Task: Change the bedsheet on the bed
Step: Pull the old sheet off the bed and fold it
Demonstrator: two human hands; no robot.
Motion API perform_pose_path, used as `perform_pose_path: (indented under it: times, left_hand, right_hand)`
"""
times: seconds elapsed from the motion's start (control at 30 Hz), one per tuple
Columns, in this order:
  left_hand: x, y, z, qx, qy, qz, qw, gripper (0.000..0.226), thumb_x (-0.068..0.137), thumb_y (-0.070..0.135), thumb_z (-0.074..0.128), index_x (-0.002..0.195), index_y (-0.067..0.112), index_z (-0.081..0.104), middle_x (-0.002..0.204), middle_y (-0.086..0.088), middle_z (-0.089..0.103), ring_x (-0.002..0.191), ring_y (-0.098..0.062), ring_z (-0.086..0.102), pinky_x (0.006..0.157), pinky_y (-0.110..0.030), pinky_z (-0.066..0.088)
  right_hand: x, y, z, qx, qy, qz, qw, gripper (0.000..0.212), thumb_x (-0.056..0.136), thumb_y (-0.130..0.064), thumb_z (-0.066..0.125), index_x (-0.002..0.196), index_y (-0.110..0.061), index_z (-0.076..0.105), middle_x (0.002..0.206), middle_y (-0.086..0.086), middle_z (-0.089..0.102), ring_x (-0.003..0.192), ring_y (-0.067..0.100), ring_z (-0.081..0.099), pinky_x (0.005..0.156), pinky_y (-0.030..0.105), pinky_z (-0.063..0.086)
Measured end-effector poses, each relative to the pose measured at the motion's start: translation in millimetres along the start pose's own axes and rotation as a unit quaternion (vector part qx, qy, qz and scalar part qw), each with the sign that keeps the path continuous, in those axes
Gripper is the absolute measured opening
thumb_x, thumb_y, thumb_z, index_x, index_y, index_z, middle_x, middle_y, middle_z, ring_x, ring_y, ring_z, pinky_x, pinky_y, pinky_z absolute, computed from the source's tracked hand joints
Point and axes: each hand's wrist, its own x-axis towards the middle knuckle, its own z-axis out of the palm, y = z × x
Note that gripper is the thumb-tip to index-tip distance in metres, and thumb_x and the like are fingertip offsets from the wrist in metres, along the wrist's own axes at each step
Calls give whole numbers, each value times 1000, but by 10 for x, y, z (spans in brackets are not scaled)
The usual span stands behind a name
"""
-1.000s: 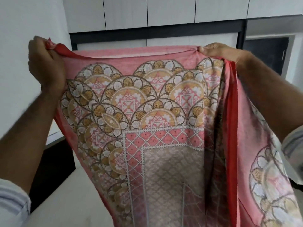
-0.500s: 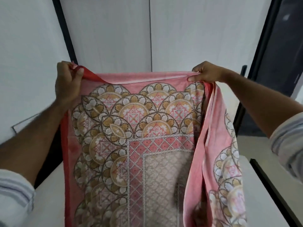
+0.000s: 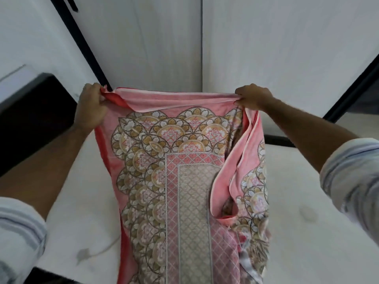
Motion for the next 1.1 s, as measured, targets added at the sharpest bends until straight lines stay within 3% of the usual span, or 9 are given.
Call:
perform_pose_path:
  times: [0.13, 0.27, 0.37, 0.47, 0.57, 0.7, 0.87, 1.0, 1.1]
  left_hand:
    - [58, -199, 537, 75, -22, -36, 996, 16, 85, 7, 57, 98, 0, 65, 98, -25, 53, 89, -47, 57, 72, -51, 49]
    - [143, -287, 1046, 113, -12, -94, 989, 28, 80, 19, 59, 102, 10, 73, 97, -22, 64, 91, -49, 63, 76, -52, 56]
    - [218, -548, 1592, -33, -28, -176, 983, 43, 76, 26, 56, 113, 10, 71, 105, -21, 73, 99, -44, 68, 91, -49, 56]
    - [124, -724, 2308, -206, -111, -255, 938, 76, 83, 28, 66, 150, 12, 35, 137, -10, 56, 123, -28, 58, 105, -44, 48]
    - [-505, -685, 3007, -211, -201, -160, 943, 85, 84, 5, 70, 155, 10, 24, 152, -17, 36, 139, -31, 40, 114, -49, 39]
    - [-2017, -417, 3753, -181, -373, -27, 909, 70, 89, 1, 61, 152, 14, 34, 155, -18, 32, 132, -37, 46, 86, -41, 51]
    - [-3375, -82, 4319, -144, -487, 11, 862, 95, 89, 9, 68, 162, 13, 8, 169, -12, -13, 156, -37, 0, 120, -54, 30]
    - [-3558, -195, 4502, -129, -472, 33, 871, 120, 75, 8, 85, 162, 11, 2, 166, -26, 1, 153, -49, 4, 117, -64, 26]
    - [-3522, -163, 4572, -72, -491, 21, 868, 122, 65, 7, 90, 159, -2, 11, 160, -36, 18, 147, -54, 20, 113, -66, 33]
  right_hand:
    - [352, 54, 657, -56, 19, 10, 998, 21, 95, -22, 57, 113, -17, 68, 114, 11, 57, 111, 36, 56, 84, 41, 46]
    - [622, 78, 1288, 74, 3, 112, 991, 29, 91, -6, 55, 116, -13, 68, 121, 17, 60, 113, 38, 59, 90, 37, 47]
    - [590, 71, 1697, 201, -14, 135, 970, 47, 91, 2, 53, 137, -6, 52, 139, 21, 48, 132, 34, 43, 105, 31, 35]
    - [194, 67, 2277, 200, -82, 134, 967, 58, 91, 2, 57, 146, -2, 39, 146, 24, 38, 137, 35, 37, 110, 31, 31]
    - [-474, 79, 3011, 148, -197, 116, 962, 61, 88, -1, 62, 145, -14, 45, 150, 13, 39, 138, 27, 39, 113, 34, 35]
    - [-1206, 47, 3783, 44, -282, 8, 958, 64, 90, -27, 68, 148, -24, 39, 157, 5, 33, 138, 27, 38, 114, 49, 37]
    - [-1560, -220, 4186, -90, -290, -116, 946, 78, 85, -46, 70, 147, -22, 30, 147, 5, 47, 123, 26, 53, 100, 50, 49]
    - [-1414, 27, 4119, -30, -356, 39, 933, 42, 92, -37, 66, 128, -19, 54, 119, 4, 68, 96, 21, 68, 85, 38, 58]
    - [-1274, 565, 3711, 74, -453, 22, 888, 29, 94, -40, 65, 111, -18, 68, 97, -2, 71, 85, 16, 66, 82, 28, 54]
